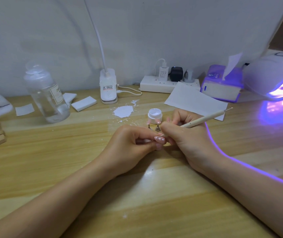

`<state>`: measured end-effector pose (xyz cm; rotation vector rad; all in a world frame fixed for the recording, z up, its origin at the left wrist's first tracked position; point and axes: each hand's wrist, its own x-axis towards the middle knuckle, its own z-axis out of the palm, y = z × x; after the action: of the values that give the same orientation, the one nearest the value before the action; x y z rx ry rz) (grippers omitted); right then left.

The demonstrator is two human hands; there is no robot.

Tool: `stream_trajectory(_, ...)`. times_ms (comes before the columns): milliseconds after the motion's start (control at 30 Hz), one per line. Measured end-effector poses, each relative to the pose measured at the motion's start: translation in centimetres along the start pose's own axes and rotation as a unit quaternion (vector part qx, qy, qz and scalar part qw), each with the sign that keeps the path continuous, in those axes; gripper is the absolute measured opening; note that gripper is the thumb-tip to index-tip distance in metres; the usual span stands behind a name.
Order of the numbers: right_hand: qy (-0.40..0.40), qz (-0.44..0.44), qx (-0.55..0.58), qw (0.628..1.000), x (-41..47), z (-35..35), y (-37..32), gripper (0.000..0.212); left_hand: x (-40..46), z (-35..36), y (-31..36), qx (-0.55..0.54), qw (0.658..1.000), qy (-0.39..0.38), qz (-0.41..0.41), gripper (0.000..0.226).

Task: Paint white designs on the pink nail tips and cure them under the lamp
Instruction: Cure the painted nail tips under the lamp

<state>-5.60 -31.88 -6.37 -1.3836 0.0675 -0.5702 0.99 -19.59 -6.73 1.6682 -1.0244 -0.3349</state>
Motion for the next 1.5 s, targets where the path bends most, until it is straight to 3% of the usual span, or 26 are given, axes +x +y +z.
stream_trajectory(1500, 0.013, 0.0, -0.013, 1.0, -0.05, 0.11, -0.23, 0.041, -0.01, 0.02, -0.16, 0.009, 1.0, 0.002, 0.008, 0.022)
